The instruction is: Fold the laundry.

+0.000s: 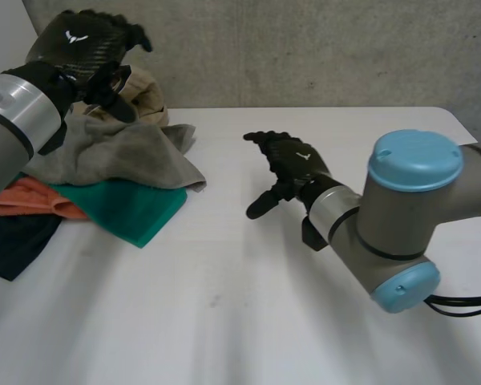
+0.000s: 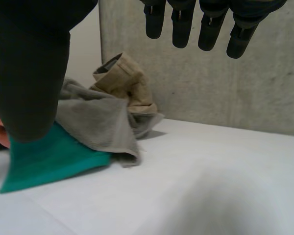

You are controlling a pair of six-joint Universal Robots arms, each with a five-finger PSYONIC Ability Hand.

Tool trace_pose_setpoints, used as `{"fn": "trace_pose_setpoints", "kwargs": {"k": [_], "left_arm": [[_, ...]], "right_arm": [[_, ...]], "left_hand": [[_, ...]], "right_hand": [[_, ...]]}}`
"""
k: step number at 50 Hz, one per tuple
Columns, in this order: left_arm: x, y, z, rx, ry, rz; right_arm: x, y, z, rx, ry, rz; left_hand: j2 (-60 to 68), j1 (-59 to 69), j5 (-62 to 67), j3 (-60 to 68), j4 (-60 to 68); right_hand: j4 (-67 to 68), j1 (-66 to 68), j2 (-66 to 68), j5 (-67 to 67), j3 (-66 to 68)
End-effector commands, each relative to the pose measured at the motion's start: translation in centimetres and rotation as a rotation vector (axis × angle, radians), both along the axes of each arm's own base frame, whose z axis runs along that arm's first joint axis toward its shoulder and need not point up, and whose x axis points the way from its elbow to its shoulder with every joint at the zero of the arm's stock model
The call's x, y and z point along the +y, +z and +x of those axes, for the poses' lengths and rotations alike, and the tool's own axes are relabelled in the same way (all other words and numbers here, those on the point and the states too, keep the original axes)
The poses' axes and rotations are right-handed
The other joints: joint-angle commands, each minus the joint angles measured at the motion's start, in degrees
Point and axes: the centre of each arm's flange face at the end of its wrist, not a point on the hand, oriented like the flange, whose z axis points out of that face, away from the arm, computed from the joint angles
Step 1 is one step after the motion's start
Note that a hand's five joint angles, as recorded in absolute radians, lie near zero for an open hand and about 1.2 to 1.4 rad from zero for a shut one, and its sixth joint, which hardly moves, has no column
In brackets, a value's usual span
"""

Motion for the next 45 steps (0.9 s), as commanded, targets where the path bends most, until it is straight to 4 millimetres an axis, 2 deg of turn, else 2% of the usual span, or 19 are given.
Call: {"fn": "trace_pose_setpoints", "kwargs": {"k": [1,2,7,13,16,17,23,26,27,29,32,33,36,37,39,40,42,43,45], "left_arm": [[-8.6,-5.3,3.3,-0.088,0.133,0.049],[-10.1,-6.7,3.9,-0.124,0.152,0.063],[-14.4,-11.1,5.5,-0.22,0.196,0.09],[-16.8,-15.1,6.3,-0.269,0.223,0.125],[-17.2,-16.1,6.4,-0.278,0.228,0.137],[-17.3,-16.4,6.5,-0.284,0.234,0.141],[-17.5,-16.9,6.3,-0.3,0.228,0.129],[-17.8,-17.4,6.5,-0.319,0.226,0.115],[-17.8,-17.3,6.5,-0.337,0.231,0.106],[-17.8,-17.0,6.5,-0.354,0.234,0.095],[-17.7,-15.2,6.4,-0.374,0.255,0.049],[-17.5,-13.4,6.2,-0.366,0.273,0.015],[-16.6,-9.9,5.6,-0.329,0.286,-0.043],[-15.8,-7.6,5.0,-0.285,0.286,-0.082],[-14.8,-4.8,4.2,-0.216,0.279,-0.128],[-13.6,-2.1,3.5,-0.134,0.262,-0.167],[-12.0,0.4,2.5,-0.049,0.228,-0.196],[-10.0,2.8,1.3,0.044,0.176,-0.215],[-8.1,4.9,0.4,0.116,0.125,-0.228]], "right_arm": [[-0.2,0.6,-1.7,0.074,-0.022,-0.06],[0.0,0.5,-1.9,0.089,-0.023,-0.065],[0.3,-0.2,-2.4,0.141,-0.025,-0.088],[0.0,-1.1,-2.9,0.191,-0.033,-0.119],[-0.1,-1.3,-3.1,0.2,-0.036,-0.121],[-0.2,-1.3,-3.2,0.204,-0.04,-0.124],[-0.5,-1.3,-3.4,0.208,-0.044,-0.131],[-0.7,-1.2,-3.5,0.206,-0.049,-0.134],[-0.7,-1.1,-3.5,0.205,-0.048,-0.135],[-0.6,-1.1,-3.5,0.204,-0.047,-0.137],[-0.6,-0.9,-3.5,0.201,-0.049,-0.141],[-0.6,-0.7,-3.5,0.2,-0.049,-0.146],[-0.8,-0.5,-3.6,0.198,-0.054,-0.15],[-0.9,-0.2,-3.7,0.194,-0.058,-0.157],[-0.9,0.0,-3.8,0.192,-0.06,-0.163],[-1.0,0.3,-3.9,0.191,-0.067,-0.17],[-1.3,0.9,-4.2,0.185,-0.083,-0.182],[-1.4,1.1,-4.4,0.183,-0.089,-0.186],[-1.8,1.6,-4.8,0.177,-0.103,-0.197]], "left_hand": [[-5.37,-4.95,-4.38,-5.4,-4.65],[-8.72,-8.3,-7.72,-8.75,-8.0],[-8.92,-8.5,-7.93,-8.95,-8.21],[-5.74,-5.31,-4.74,-5.77,-5.02],[2.15,2.57,3.14,2.12,2.87],[8.84,9.27,9.84,8.81,9.56],[24.36,24.79,25.36,24.34,25.08],[41.82,42.24,42.81,41.79,42.53],[53.87,54.29,54.86,53.84,54.59],[54.47,54.9,55.47,54.45,55.19],[54.47,54.9,55.47,54.45,55.19],[54.47,54.9,55.47,54.45,55.19],[54.47,54.9,55.47,54.45,55.19],[54.47,54.9,55.47,54.45,55.19],[54.47,54.9,55.47,54.45,55.19],[54.47,54.9,55.47,54.45,55.19],[54.47,54.9,55.47,54.45,55.19],[54.47,54.9,55.47,54.45,55.19],[54.47,54.9,55.47,54.45,55.19]], "right_hand": [[-1.8,-2.38,-1.69,-2.67,-1.71],[-1.8,-2.38,-1.69,-2.67,-1.71],[-1.8,-2.38,-1.69,-2.67,-1.71],[-1.8,-2.38,-1.69,-2.67,-1.71],[-1.8,-2.38,-1.69,-2.67,-1.71],[-1.8,-2.38,-1.69,-2.67,-1.71],[-1.8,-2.38,-1.69,-2.67,-1.71],[-1.8,-2.38,-1.69,-2.67,-1.71],[-1.8,-2.38,-1.69,-2.67,-1.71],[-1.8,-2.38,-1.69,-2.67,-1.71],[-1.8,-2.38,-1.69,-2.67,-1.71],[-1.8,-2.38,-1.69,-2.67,-1.71],[-1.8,-2.38,-1.69,-2.67,-1.71],[-1.8,-2.38,-1.69,-2.67,-1.71],[-1.8,-2.38,-1.69,-2.67,-1.71],[-1.8,-2.38,-1.69,-2.67,-1.71],[-1.8,-2.38,-1.69,-2.67,-1.71],[-1.8,-2.38,-1.69,-2.67,-1.71],[-1.8,-2.38,-1.69,-2.67,-1.71]]}}
